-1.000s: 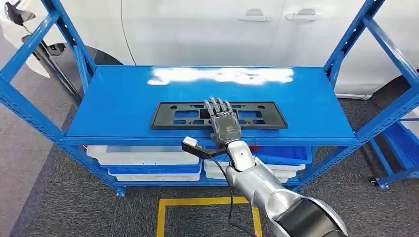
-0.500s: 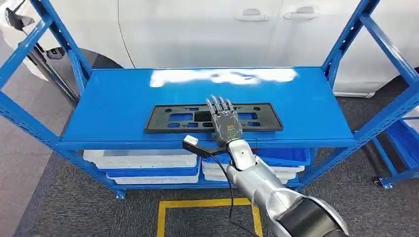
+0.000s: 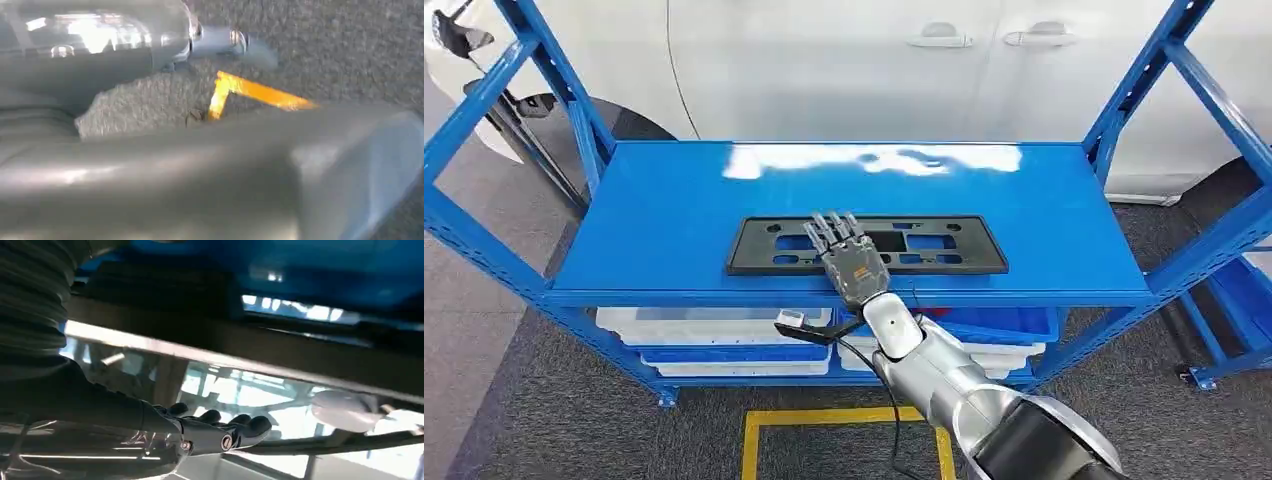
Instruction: Take the parts from the cabinet and place them on the table.
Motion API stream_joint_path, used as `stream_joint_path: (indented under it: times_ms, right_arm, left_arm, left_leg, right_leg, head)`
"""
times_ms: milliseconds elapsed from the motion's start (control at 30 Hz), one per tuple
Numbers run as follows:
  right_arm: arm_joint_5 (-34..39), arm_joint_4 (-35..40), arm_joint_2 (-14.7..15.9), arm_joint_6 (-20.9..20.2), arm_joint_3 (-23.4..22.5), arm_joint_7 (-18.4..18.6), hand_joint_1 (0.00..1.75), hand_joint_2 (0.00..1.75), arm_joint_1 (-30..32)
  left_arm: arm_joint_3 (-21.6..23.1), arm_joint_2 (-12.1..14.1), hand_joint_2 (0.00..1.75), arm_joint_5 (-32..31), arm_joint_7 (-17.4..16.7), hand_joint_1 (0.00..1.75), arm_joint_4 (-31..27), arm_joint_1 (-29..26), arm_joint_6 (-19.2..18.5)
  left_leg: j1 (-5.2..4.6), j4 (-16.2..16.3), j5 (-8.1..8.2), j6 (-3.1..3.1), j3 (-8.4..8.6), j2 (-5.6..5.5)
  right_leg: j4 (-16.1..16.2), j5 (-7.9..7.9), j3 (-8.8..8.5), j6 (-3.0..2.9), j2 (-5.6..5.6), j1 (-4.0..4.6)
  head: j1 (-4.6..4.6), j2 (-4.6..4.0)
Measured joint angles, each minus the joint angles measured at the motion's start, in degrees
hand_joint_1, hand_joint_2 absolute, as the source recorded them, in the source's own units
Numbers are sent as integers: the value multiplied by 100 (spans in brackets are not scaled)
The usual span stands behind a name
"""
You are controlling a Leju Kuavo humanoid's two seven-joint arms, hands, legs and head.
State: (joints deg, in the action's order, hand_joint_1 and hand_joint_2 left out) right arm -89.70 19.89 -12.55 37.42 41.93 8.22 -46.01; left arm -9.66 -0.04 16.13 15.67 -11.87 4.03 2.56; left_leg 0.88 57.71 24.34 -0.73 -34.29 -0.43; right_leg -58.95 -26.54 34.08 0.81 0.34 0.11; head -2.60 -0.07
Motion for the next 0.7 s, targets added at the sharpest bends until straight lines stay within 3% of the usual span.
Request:
stream_joint_path:
  times_ms: [33, 100, 133, 167, 200, 233, 267, 300, 333, 433, 500, 533, 567, 633, 667, 700]
  right_arm:
    - [0, -11, 0, -91, 140, 0, 0, 175, -21]
    - [0, -31, 0, -232, 408, -2, 0, 175, -42]
    - [0, -48, 0, -290, 564, -2, 0, 175, -43]
    - [0, -59, 0, -326, 664, -2, 0, 175, -57]
    - [0, -66, 0, -365, 744, -2, 0, 175, -75]
    - [0, -70, 0, -402, 803, -2, 0, 175, -93]
    - [0, -72, 0, -439, 849, 0, 0, 175, -112]
    - [0, -72, 0, -472, 884, 0, 0, 175, -129]
    - [0, -76, 0, -489, 923, 2, 0, 175, -156]
    - [2, -83, 2, -535, 947, 46, 0, 175, -181]
    - [2, -87, -7, -557, 947, 68, 0, 175, -207]
    - [2, -94, -7, -566, 952, 68, 0, 175, -215]
    - [2, -101, -7, -566, 960, 68, 0, 175, -209]
    - [2, -114, -7, -566, 982, 68, 0, 175, -196]
    - [2, -118, -7, -566, 984, 68, 0, 175, -193]
    - [4, -122, -7, -566, 987, 68, 0, 175, -191]
  left_arm:
    - [-11, 2, 0, -2, 4, 0, 0, 10, -11]
    - [-24, 9, 0, -7, 11, 0, 0, 20, -24]
    - [-29, 9, 0, -9, 11, 0, 0, 20, -33]
    - [-31, 9, 0, -11, 11, 0, 0, 13, -44]
    - [-31, 9, 0, -15, 13, 0, 0, 10, -57]
    - [-31, 7, 0, -17, 13, 0, 0, 11, -72]
    - [-31, 4, 0, -22, 15, 0, 0, 12, -74]
    - [-31, 2, 0, -26, 15, 0, 0, 14, -77]
    - [-31, -9, 0, -41, 19, 0, 0, 21, -81]
    - [-33, -7, 0, -68, 22, 0, 0, 22, -85]
    - [-33, 9, 0, -68, 24, 0, 0, 29, -85]
    - [-33, 0, 0, -68, 28, 0, 0, 30, -88]
    - [-31, -2, 0, -72, 28, 0, 0, 34, -90]
    - [-33, 4, 0, -70, 28, 0, 0, 19, -88]
    - [-33, 4, 0, -70, 28, 0, 0, 7, -88]
    - [-33, 4, 0, -70, 28, 0, 0, 2, -88]
  left_leg:
    - [0, 0, 8, -31, 0, 5]
    - [-7, 2, 23, -61, 4, 12]
    - [-9, 3, 33, -73, 11, 14]
    - [-11, 3, 43, -71, 30, 14]
    - [-11, 3, 59, -63, 57, 13]
    - [-11, 3, 76, -58, 90, 9]
    - [-13, 3, 96, -45, 136, 4]
    - [-13, 2, 113, -29, 166, 2]
    - [-45, 20, 139, 10, 166, -1]
    - [-19, -12, 155, 97, 185, 1]
    - [-18, 12, 208, 151, 213, 9]
    - [-25, 213, 337, 175, 140, 10]
    - [-15, 601, 549, 196, -46, 11]
    - [-1, 1545, 930, 244, -533, 11]
    - [-1, 1786, 939, 257, -685, 11]
    - [4, 1697, 802, 261, -672, 12]
  right_leg:
    - [-264, -166, 137, 27, -6, -2]
    - [-1156, -561, 583, 58, -6, -26]
    - [-1572, -670, 810, 69, -6, -37]
    - [-1700, -629, 902, 71, -6, -45]
    - [-1540, -457, 846, 62, -6, -47]
    - [-1173, -217, 677, 42, -6, -46]
    - [-602, 76, 400, 5, -6, -42]
    - [-151, 261, 176, -42, -6, -28]
    - [83, 201, 68, -78, -5, 18]
    - [91, 194, 78, -115, 2, 44]
    - [209, 241, -14, -176, -13, -39]
    - [230, 235, -48, -203, -14, -40]
    - [230, 227, -56, -221, -21, -33]
    - [221, 205, -62, -248, -22, -21]
    - [214, 193, -66, -250, -20, -20]
    - [208, 178, -81, -241, -14, -21]
  head:
    - [0, 2]
    - [0, 0]
    - [0, 0]
    - [0, 0]
    - [0, 0]
    - [0, 0]
    - [0, 0]
    - [0, 0]
    - [0, 0]
    - [0, 0]
    - [0, 0]
    - [-2, 0]
    - [0, 0]
    - [0, 0]
    - [-2, 0]
    - [0, 0]
